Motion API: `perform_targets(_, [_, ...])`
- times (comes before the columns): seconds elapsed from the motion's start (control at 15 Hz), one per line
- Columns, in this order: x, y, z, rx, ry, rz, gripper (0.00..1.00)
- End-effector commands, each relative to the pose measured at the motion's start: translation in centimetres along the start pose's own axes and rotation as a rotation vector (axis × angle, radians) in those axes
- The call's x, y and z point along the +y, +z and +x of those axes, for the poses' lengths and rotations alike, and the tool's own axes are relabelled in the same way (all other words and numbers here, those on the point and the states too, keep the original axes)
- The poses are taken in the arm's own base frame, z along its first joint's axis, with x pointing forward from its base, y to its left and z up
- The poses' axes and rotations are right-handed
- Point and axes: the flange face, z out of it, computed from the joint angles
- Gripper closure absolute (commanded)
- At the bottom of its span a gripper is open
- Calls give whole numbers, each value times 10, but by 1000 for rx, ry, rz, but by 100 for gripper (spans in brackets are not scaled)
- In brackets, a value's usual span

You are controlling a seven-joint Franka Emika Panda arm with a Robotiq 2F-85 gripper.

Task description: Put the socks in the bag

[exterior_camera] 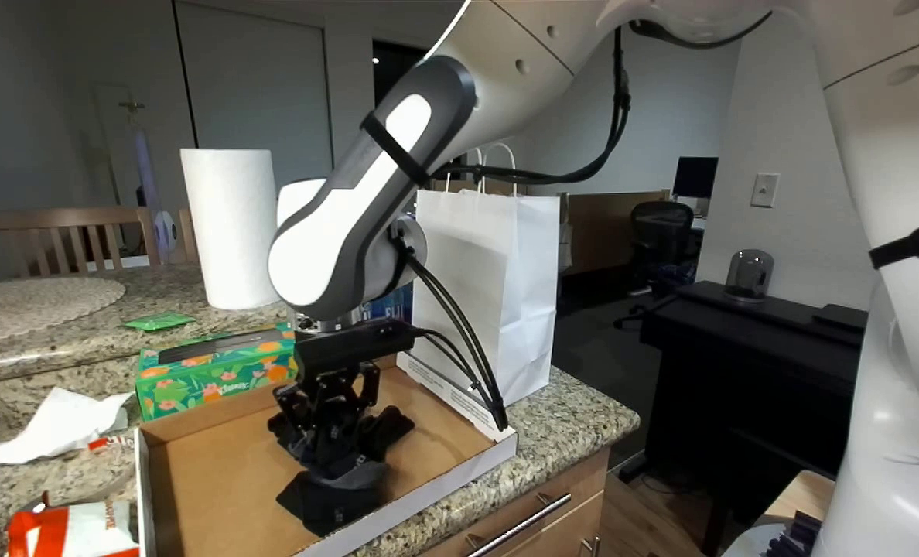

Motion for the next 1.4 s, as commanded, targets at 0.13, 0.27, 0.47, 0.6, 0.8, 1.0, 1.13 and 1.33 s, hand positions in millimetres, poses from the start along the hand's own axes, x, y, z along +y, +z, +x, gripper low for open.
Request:
perform_targets(0.13, [11,4,1,-63,27,3,90])
perform_targets(0.27, [15,-1,0,-70,41,13,88])
perform_targets(0.47, [18,-15,-3,-76,45,27,89])
perform_targets(0.6, [19,-32,-9,-70,22,36,89])
perform_targets(0.8, [18,-67,-15,-50,-26,32,89])
perform_targets(1.0, [18,-116,-22,-19,-66,27,89])
perform_targets(1.13, [20,-150,-28,-4,-94,33,89])
perform_targets(1.33, [27,-194,-35,27,-124,57,89])
